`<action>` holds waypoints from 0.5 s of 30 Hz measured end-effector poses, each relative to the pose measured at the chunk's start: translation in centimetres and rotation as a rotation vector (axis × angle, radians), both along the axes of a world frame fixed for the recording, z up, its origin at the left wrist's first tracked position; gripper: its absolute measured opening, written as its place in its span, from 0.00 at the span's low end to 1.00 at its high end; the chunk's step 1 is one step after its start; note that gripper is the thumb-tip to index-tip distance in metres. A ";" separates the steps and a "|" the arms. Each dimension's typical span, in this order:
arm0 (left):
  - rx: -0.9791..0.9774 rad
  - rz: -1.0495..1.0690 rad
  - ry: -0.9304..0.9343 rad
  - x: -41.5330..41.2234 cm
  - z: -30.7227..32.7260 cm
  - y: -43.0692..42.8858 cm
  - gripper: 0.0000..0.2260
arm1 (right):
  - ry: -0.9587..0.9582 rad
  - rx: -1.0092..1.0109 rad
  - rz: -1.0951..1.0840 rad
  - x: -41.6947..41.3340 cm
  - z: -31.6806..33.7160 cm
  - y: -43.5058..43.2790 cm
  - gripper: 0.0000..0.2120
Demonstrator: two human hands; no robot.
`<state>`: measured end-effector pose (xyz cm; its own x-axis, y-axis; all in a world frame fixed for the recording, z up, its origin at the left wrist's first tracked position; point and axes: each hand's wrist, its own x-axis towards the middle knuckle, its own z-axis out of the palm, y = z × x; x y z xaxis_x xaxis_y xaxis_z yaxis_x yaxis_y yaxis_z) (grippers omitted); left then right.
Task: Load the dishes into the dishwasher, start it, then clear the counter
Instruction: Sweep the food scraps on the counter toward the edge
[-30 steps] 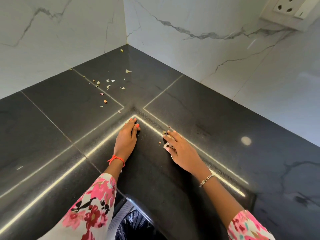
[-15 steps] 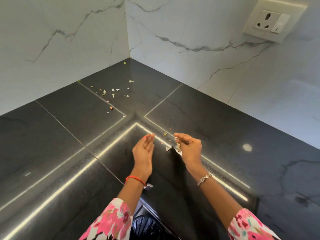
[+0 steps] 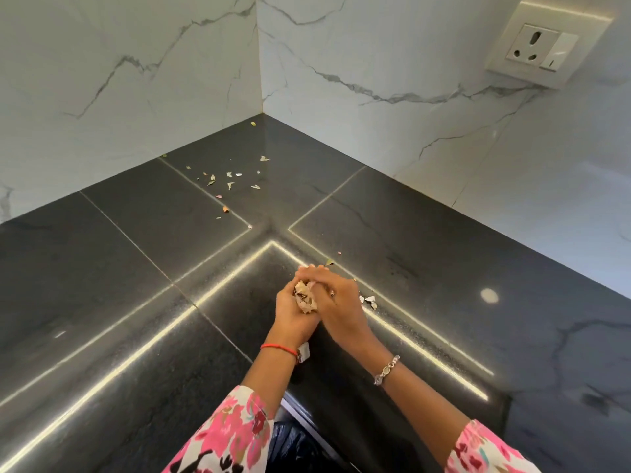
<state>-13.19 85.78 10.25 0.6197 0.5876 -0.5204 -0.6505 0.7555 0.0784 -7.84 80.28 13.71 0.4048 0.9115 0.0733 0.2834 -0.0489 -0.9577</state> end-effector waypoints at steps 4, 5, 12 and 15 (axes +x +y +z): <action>-0.089 0.112 0.046 -1.3 0.1 1.0 0.15 | 0.058 0.037 -0.170 4.8 -0.5 2.4 0.15; -0.100 0.127 0.061 -1.6 0.1 1.1 0.15 | -0.024 -0.024 -0.135 6.1 -1.1 3.2 0.15; -0.098 0.133 0.101 -3.7 -0.8 1.2 0.14 | -0.645 -0.457 0.289 8.7 -6.1 5.7 0.26; -0.081 0.131 0.105 -4.2 -0.8 1.2 0.14 | -0.737 -0.443 0.457 7.9 -6.3 3.6 0.25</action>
